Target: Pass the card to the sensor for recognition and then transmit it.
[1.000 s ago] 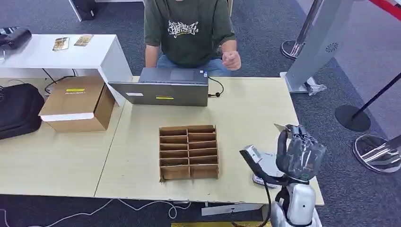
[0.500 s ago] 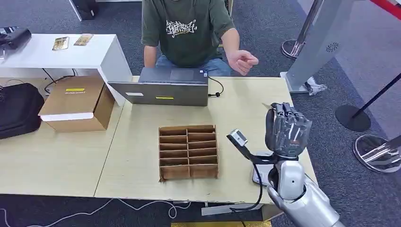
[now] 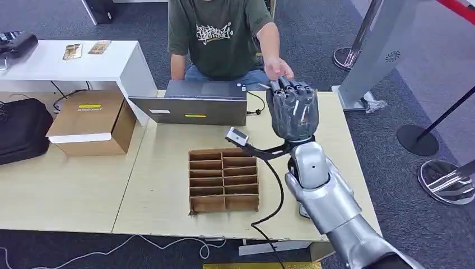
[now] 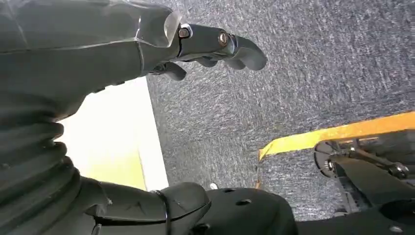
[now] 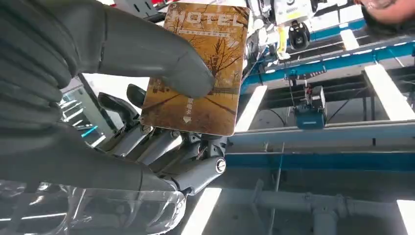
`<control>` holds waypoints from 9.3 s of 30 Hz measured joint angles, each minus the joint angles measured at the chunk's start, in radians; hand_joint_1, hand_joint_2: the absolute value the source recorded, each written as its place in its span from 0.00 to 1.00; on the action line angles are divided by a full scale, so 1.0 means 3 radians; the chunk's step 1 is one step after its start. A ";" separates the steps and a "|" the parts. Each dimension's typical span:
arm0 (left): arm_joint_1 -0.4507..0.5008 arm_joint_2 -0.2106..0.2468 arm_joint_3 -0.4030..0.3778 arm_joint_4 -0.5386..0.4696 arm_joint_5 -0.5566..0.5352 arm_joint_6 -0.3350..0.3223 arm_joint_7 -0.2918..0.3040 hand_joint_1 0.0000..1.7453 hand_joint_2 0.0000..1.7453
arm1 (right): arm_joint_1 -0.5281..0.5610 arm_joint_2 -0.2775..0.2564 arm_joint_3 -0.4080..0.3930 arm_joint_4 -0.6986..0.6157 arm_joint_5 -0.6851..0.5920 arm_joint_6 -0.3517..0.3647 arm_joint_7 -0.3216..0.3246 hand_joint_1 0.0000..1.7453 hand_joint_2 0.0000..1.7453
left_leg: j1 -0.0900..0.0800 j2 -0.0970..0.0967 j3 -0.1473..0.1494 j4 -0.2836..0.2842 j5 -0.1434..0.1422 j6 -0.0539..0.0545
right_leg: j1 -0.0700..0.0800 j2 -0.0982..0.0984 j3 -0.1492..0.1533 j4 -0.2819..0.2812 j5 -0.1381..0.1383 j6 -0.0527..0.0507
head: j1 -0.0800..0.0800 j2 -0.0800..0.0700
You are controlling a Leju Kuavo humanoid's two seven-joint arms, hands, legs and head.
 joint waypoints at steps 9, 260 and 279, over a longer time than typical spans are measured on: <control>-0.0060 -0.0013 -0.0023 0.0000 -0.0041 -0.0029 0.0079 0.00 1.00 | -0.0711 0.0419 -0.0057 0.0973 0.0000 0.0000 -0.0001 1.00 1.00 | 0.0000 -0.0001 0.0000 0.0001 0.0001 0.0001 | 0.0000 -0.0001 -0.0001 0.0000 0.0000 0.0000 | -0.0001 0.0001; 0.0023 -0.0056 0.0168 0.0000 0.0321 0.0032 -0.0226 0.00 1.00 | 0.2156 0.0380 0.0071 -0.1275 -0.0004 0.2401 0.0225 0.00 1.00 | -0.0001 -0.0002 -0.0007 0.0001 -0.0014 0.0009 | 0.0000 -0.0002 -0.0005 -0.0006 -0.0010 0.0005 | -0.0001 0.0001; -0.0008 -0.0057 0.0168 0.0000 0.0237 0.0004 -0.0164 0.00 1.00 | 0.1978 0.0479 0.0026 -0.0902 -0.0011 0.2336 0.0179 0.00 1.00 | -0.0001 -0.0002 -0.0007 0.0001 -0.0013 0.0008 | 0.0000 -0.0002 -0.0005 -0.0006 -0.0010 0.0004 | -0.0001 0.0001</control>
